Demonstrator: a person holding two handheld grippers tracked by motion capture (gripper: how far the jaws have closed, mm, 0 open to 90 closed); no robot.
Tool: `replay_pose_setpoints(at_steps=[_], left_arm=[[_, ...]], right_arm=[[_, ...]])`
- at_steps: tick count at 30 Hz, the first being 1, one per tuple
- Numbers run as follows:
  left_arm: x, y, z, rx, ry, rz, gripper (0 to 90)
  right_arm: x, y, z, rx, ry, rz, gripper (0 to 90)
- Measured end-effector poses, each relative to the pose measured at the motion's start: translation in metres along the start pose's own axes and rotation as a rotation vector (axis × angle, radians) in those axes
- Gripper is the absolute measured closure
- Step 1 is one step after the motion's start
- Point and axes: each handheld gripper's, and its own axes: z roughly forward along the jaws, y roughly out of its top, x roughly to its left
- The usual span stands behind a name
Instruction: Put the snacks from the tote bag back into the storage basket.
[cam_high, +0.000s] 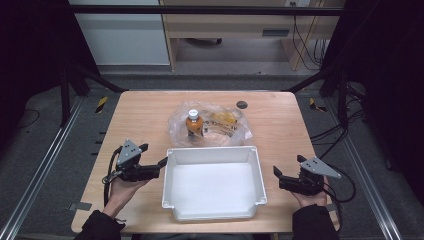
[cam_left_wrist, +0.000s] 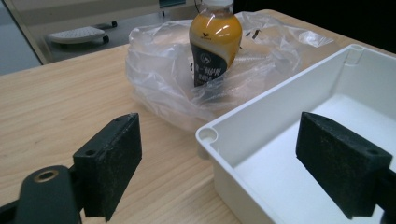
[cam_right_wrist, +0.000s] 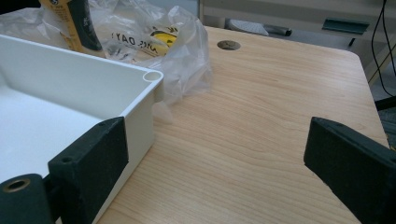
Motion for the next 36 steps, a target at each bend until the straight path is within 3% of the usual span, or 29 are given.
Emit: replay_pose_setpoints(at_steps=[13,36], left_arm=[[0.001,0.014,0.011,-0.021,0.010,-0.015,14.3],[0.004,0.027,0.038,-0.015,0.029,-0.015,14.9]], right_arm=[[0.001,0.001,0.000,-0.004,0.010,0.007,6.6],[0.002,0.002,0.002,0.006,0.029,0.005,6.2]])
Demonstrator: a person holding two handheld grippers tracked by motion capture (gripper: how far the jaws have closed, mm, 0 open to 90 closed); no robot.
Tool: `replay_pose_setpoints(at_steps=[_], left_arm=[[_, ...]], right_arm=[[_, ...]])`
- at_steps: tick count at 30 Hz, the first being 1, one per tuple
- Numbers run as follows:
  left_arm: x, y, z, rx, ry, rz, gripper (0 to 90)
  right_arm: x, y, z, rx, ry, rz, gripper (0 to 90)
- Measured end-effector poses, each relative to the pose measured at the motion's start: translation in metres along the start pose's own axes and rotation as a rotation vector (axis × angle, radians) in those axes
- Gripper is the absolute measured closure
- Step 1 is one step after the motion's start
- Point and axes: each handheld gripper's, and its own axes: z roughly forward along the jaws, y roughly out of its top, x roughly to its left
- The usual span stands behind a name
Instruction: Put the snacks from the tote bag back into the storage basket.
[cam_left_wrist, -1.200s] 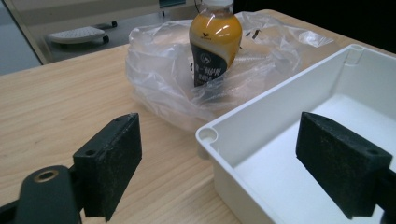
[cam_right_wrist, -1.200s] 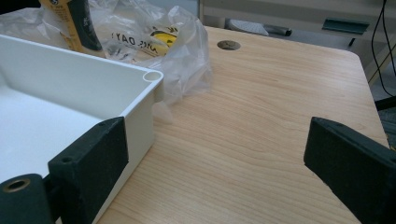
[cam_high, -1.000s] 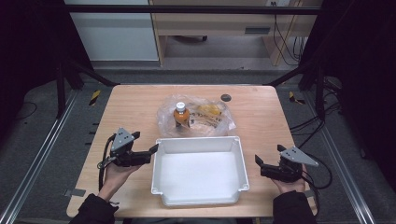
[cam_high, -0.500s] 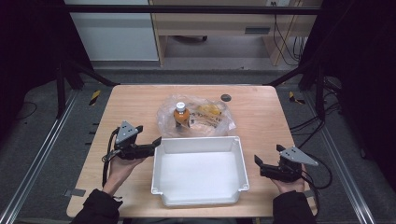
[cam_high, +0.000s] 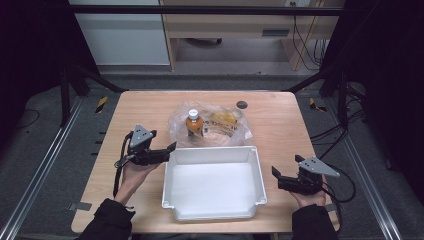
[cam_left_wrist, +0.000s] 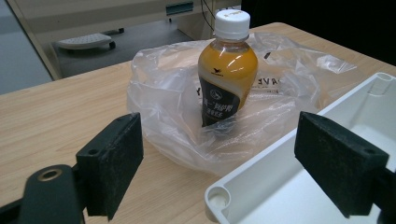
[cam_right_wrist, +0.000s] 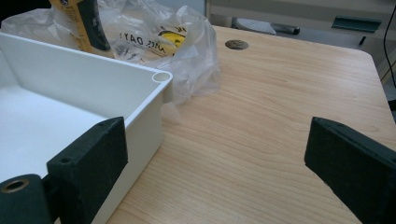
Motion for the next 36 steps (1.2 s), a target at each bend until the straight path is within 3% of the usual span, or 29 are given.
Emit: replay_pose_setpoints(at_steps=[27,36], left_arm=[[-0.014,0.031,0.028,-0.013,-0.004,0.025,15.2],[-0.014,0.040,0.033,-0.028,-0.005,0.017,15.5]], right_arm=[[0.000,0.001,0.001,-0.003,0.009,-0.003,6.4],[0.000,0.001,0.001,-0.007,0.012,-0.001,6.5]])
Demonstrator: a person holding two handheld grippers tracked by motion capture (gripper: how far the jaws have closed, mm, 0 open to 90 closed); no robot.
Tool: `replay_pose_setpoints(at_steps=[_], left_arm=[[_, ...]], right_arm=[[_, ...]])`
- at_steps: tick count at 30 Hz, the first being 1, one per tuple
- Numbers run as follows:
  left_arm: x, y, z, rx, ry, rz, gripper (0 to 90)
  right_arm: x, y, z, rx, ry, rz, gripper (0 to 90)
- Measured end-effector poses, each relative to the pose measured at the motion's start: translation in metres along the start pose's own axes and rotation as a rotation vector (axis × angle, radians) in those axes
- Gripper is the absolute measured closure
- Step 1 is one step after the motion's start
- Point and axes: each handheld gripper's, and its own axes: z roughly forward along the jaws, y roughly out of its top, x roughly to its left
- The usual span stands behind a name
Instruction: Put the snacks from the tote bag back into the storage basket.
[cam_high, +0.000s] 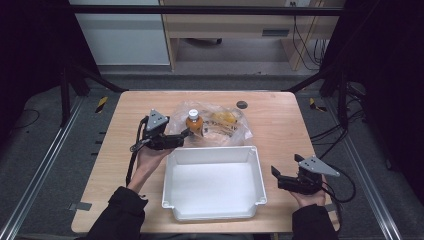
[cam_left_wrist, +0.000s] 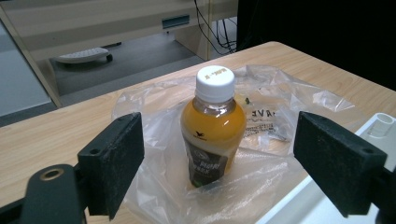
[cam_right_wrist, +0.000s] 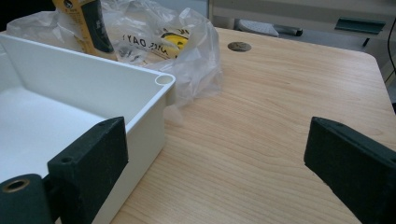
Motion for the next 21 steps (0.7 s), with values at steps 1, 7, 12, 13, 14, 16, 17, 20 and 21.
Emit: replay_pose_setpoints(at_steps=[1,7,12,13,14,16,17,20,21], left_arm=[[0.000,0.002,0.002,-0.002,0.001,-0.004,15.5],[-0.002,0.007,0.009,-0.008,-0.004,-0.002,16.1],[-0.001,0.006,0.018,0.000,-0.005,-0.013,17.4],[-0.001,0.007,0.020,0.004,-0.002,-0.011,17.5],[0.000,0.007,0.021,0.005,-0.001,-0.010,17.6],[0.000,0.008,0.023,0.003,-0.001,-0.010,17.9],[0.000,0.010,0.025,0.003,0.003,-0.009,18.2],[0.001,0.013,0.028,0.004,0.004,-0.006,18.7],[0.001,0.013,0.029,-0.002,0.004,-0.007,19.2]], right_arm=[[0.000,0.000,0.000,0.000,0.000,0.000,6.5],[0.000,0.000,0.001,0.000,0.002,-0.001,6.8],[0.000,0.000,0.000,0.001,0.006,0.002,7.1],[0.000,0.001,0.000,0.002,0.007,0.004,7.1],[0.000,0.001,0.000,0.001,0.007,0.004,7.2],[0.000,0.001,0.000,0.000,0.007,0.001,7.2],[0.000,0.001,0.000,-0.001,0.006,0.001,7.2],[0.000,0.001,0.000,0.000,0.008,0.003,7.2],[0.000,0.001,0.000,0.000,0.008,0.002,7.2]])
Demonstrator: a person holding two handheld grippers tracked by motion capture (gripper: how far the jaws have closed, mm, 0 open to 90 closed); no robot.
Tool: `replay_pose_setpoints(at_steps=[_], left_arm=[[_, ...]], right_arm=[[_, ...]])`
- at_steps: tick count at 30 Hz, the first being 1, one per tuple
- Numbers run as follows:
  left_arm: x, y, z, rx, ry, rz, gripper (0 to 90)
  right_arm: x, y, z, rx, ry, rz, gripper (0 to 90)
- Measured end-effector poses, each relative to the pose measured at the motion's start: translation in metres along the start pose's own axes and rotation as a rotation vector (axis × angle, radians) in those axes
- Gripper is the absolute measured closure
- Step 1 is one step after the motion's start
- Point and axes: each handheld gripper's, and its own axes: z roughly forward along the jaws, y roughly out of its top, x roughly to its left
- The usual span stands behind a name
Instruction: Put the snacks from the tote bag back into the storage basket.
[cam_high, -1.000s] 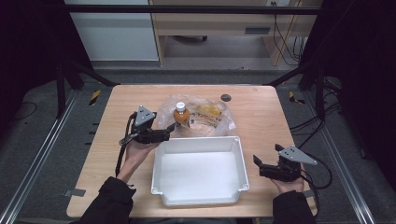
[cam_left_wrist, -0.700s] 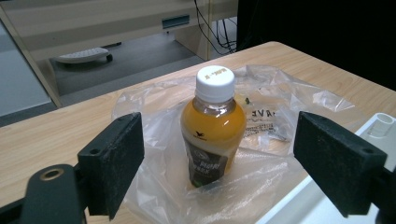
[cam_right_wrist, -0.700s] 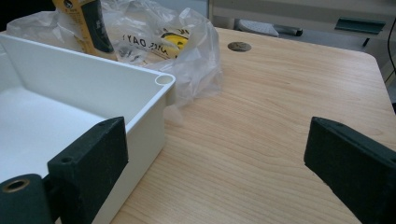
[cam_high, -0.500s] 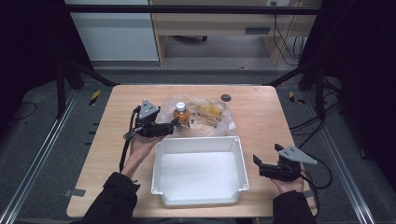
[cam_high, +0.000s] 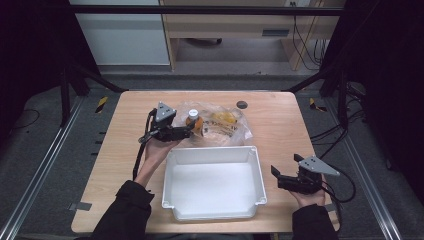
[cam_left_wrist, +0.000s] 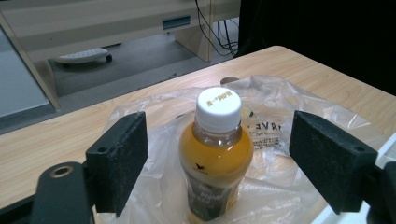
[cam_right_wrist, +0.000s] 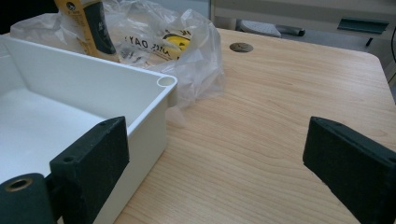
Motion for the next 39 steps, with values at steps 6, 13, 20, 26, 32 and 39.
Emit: replay_pose_setpoints(at_steps=[6,13,20,26,32,39], left_arm=[[0.001,-0.002,0.008,0.012,-0.001,0.003,22.1],[-0.001,-0.001,0.014,0.026,-0.007,0.017,24.6],[-0.004,0.003,0.023,0.030,-0.006,0.027,27.2],[-0.004,0.003,0.028,0.033,-0.002,0.030,33.0],[-0.003,-0.001,0.036,0.047,0.001,0.030,36.4],[-0.001,-0.002,0.041,0.051,0.001,0.017,43.2]], right_arm=[[0.000,0.000,0.000,0.000,0.001,0.002,7.3],[0.000,0.000,0.000,0.001,0.002,0.003,7.4],[0.000,0.000,0.000,0.002,0.003,0.004,7.4],[-0.001,0.000,0.000,-0.001,0.004,0.002,7.4],[-0.001,0.000,0.000,-0.002,0.004,0.001,7.5],[0.000,0.000,0.001,0.000,0.006,0.005,7.5]])
